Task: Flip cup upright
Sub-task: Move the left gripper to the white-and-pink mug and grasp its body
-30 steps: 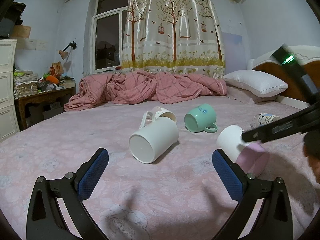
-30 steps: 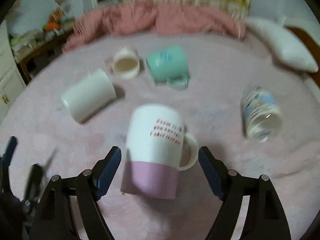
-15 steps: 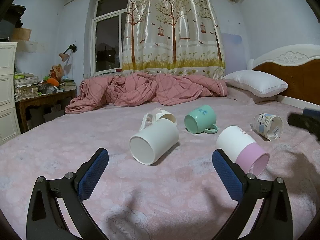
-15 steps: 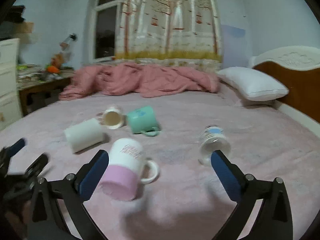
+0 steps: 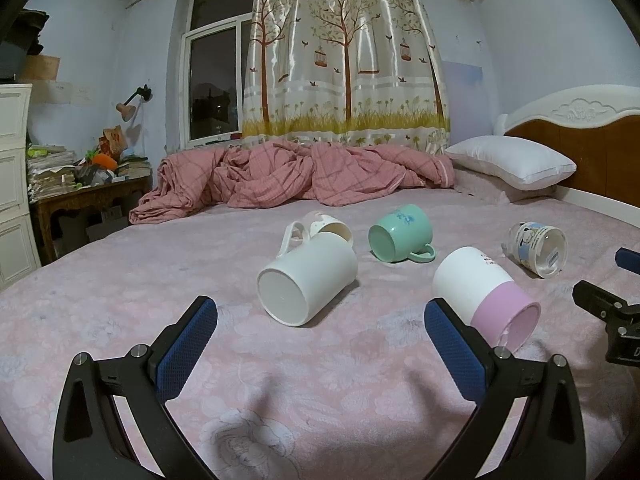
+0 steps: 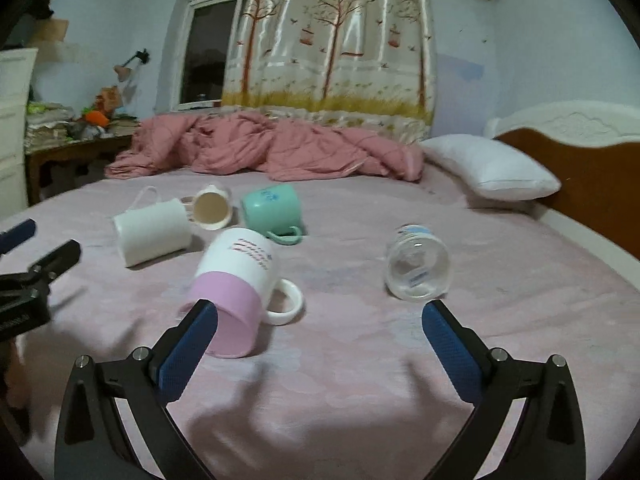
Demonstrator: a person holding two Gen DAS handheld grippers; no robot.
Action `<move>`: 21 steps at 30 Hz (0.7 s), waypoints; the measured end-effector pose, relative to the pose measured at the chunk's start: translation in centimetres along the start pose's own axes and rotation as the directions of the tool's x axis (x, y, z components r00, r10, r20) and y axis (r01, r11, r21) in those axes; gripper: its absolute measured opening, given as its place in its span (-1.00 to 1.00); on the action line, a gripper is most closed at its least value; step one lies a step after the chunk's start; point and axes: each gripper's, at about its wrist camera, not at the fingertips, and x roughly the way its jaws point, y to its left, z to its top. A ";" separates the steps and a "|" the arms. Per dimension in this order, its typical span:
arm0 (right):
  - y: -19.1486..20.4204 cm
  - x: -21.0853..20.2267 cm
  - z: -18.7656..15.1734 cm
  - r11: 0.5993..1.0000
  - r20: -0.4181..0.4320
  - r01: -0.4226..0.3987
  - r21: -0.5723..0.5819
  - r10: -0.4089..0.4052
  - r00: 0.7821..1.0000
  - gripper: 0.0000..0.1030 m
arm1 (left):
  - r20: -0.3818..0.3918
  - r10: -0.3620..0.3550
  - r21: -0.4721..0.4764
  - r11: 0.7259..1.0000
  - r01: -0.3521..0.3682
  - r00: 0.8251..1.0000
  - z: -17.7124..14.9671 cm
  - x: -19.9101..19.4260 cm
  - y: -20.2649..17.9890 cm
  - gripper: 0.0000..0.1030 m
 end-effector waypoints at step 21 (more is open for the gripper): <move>-1.6 0.4 -0.5 0.995 0.015 0.070 0.072 -0.071 0.997 1.00 | -0.278 -0.194 -0.055 0.981 0.186 0.941 6.9 4.8 -4.2 1.00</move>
